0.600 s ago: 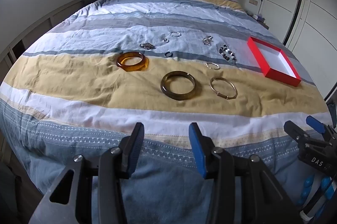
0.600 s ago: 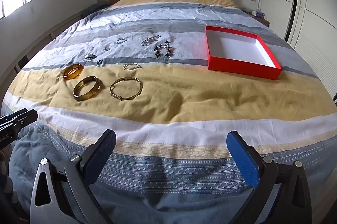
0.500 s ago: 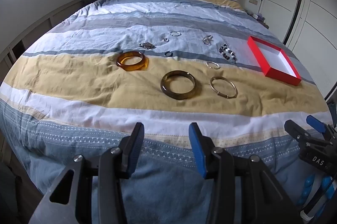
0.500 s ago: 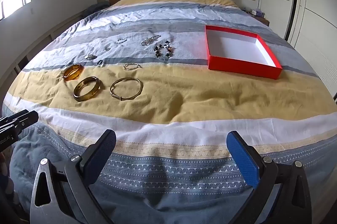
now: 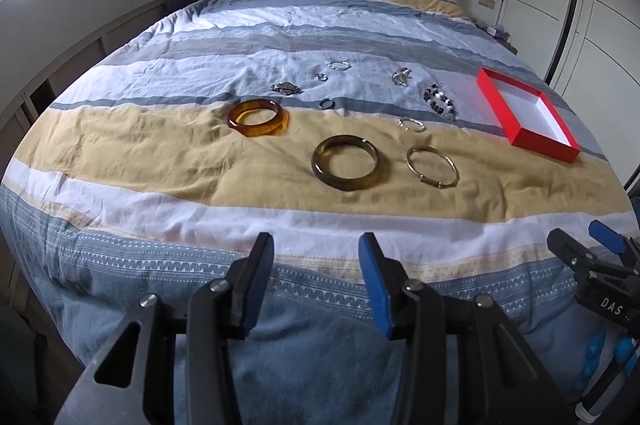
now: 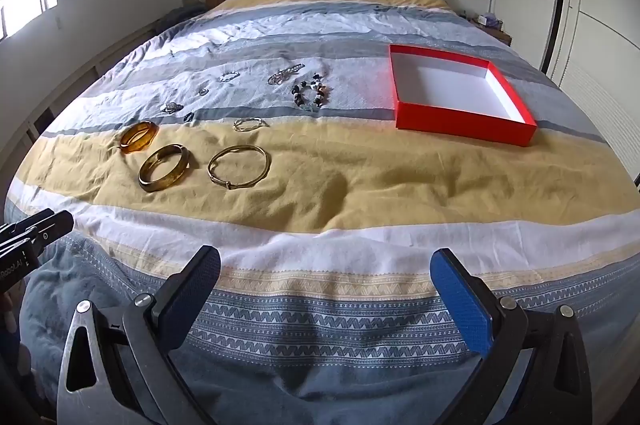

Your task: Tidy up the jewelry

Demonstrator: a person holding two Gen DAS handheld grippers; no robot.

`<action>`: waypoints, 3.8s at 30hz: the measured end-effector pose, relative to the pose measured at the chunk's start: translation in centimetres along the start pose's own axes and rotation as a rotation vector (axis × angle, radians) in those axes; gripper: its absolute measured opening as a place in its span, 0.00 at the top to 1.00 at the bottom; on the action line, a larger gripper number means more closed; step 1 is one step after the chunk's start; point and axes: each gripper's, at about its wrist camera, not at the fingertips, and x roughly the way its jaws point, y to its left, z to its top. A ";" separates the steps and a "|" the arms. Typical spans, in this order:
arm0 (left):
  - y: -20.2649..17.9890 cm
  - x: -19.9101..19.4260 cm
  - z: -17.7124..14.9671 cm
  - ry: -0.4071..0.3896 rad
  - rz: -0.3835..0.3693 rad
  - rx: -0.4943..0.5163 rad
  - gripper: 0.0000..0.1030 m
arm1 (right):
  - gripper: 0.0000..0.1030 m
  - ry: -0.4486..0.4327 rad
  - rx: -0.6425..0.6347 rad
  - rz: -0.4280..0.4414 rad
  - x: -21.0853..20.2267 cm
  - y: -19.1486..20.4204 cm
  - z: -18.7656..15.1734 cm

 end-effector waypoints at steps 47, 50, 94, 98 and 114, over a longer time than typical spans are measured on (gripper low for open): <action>-1.1 1.8 -0.1 0.053 -0.025 0.051 0.59 | 0.00 0.020 -0.062 -0.067 0.8 0.5 0.2; -1.1 2.1 -0.2 0.060 -0.029 0.051 0.59 | 0.00 0.029 -0.063 -0.067 1.1 0.6 0.1; 1.6 7.0 2.9 0.166 -0.036 -0.051 0.59 | 0.14 0.125 -0.075 0.068 4.7 1.8 3.4; 2.4 8.1 4.4 0.158 -0.038 -0.071 0.59 | 0.26 0.127 -0.055 0.126 5.7 1.8 5.1; 1.4 15.9 8.1 0.214 -0.085 -0.069 0.60 | 0.76 0.263 -0.055 0.294 15.7 4.4 7.8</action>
